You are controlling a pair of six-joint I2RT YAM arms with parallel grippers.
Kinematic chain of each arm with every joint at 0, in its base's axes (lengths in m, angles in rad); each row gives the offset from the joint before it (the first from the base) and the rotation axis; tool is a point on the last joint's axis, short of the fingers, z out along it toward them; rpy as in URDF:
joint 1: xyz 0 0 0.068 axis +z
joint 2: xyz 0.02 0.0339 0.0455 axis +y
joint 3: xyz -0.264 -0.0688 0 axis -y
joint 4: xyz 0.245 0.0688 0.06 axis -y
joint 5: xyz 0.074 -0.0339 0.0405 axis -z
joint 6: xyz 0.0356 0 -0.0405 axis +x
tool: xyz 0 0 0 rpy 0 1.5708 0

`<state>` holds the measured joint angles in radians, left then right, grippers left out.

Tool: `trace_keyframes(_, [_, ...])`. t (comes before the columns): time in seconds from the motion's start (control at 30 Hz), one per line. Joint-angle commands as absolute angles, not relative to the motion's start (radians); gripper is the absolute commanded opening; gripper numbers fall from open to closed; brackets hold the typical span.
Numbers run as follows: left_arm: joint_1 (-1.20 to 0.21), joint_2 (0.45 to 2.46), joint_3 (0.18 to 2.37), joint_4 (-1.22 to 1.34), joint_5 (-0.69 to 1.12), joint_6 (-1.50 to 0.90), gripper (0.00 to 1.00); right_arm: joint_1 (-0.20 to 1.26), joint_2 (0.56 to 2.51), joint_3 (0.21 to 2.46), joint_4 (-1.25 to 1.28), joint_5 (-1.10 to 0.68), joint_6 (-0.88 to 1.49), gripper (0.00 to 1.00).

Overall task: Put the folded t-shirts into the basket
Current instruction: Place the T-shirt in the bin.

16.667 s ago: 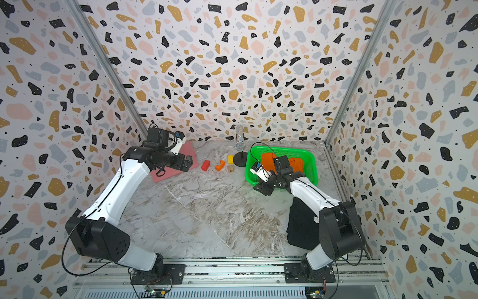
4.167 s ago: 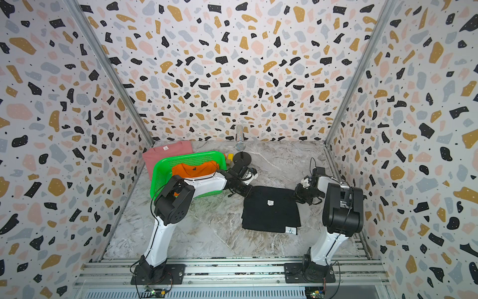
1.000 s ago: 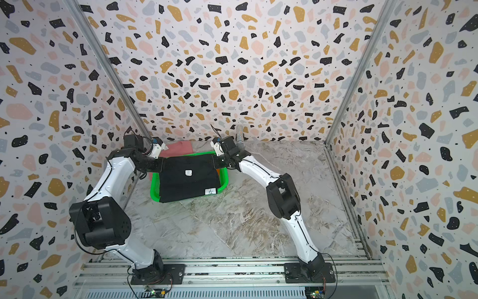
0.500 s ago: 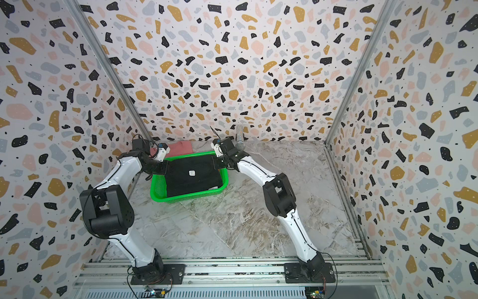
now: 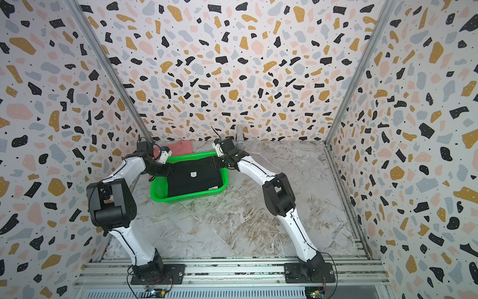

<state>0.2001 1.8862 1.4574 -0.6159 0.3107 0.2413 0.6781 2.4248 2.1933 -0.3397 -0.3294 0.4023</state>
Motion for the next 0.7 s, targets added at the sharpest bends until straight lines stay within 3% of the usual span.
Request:
trace_keyframes(0.0, [0.207, 1.855, 1.505, -0.571, 0.25, 0.216, 0.84, 0.673, 2.362, 2.233, -0.375, -0.262, 0.397, 0.55])
trace_keyframes(0.03, [0.207, 1.837, 1.507, -0.56, 0.236, 0.206, 0.97, 0.673, 2.34, 2.233, -0.387, -0.249, 0.397, 0.56])
trace_keyframes(0.07, [0.207, 1.82, 1.509, -0.551, 0.23, 0.197, 1.0, 0.673, 2.32, 2.231, -0.405, -0.237, 0.394, 0.56])
trace_keyframes(0.37, [0.215, 1.611, 1.425, -0.536, 0.128, 0.157, 1.0, 0.681, 2.11, 1.941, -0.581, 0.066, 0.329, 0.62])
trace_keyframes(0.67, [0.27, 1.654, 1.44, -0.562, 0.085, 0.097, 1.0, 0.707, 2.141, 1.884, -0.572, -0.031, 0.341, 0.64])
